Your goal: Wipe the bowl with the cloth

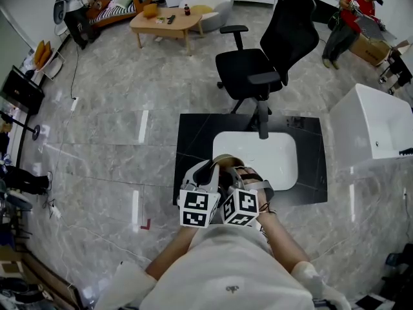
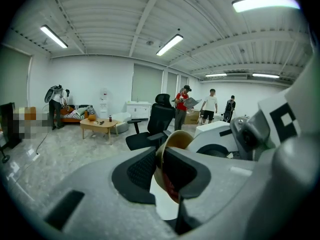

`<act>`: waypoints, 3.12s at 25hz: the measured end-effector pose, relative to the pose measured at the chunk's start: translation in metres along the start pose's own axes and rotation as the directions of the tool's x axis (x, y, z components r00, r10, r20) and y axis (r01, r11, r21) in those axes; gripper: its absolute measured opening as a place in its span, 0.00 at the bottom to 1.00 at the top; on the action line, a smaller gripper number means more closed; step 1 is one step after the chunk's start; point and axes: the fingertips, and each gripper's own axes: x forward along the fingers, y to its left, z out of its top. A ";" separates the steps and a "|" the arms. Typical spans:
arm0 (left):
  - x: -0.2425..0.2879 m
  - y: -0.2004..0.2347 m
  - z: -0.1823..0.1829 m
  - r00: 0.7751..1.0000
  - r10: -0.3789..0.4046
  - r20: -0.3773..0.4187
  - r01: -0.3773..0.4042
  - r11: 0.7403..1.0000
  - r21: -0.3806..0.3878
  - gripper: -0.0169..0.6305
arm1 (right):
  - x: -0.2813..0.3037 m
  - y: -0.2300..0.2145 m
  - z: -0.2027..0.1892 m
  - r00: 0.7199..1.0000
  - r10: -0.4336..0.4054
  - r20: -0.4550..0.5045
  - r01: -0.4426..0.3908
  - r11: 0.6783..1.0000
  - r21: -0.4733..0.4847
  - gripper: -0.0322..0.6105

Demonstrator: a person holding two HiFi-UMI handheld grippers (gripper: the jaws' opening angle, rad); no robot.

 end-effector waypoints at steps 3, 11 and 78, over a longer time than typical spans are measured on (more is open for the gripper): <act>0.001 0.000 0.003 1.000 -0.002 0.013 0.002 1.000 0.007 0.10 | -0.004 -0.012 0.004 0.998 -0.030 0.046 0.026 0.996 0.091 0.09; 0.002 0.010 -0.004 0.999 0.026 -0.027 -0.025 0.999 0.025 0.09 | 0.003 0.002 -0.005 0.999 -0.031 -0.044 0.024 0.986 -0.163 0.09; 0.001 0.004 0.003 1.000 -0.003 -0.029 0.006 0.996 0.088 0.07 | -0.002 -0.007 -0.006 0.980 -0.192 -0.043 0.170 0.935 -0.310 0.09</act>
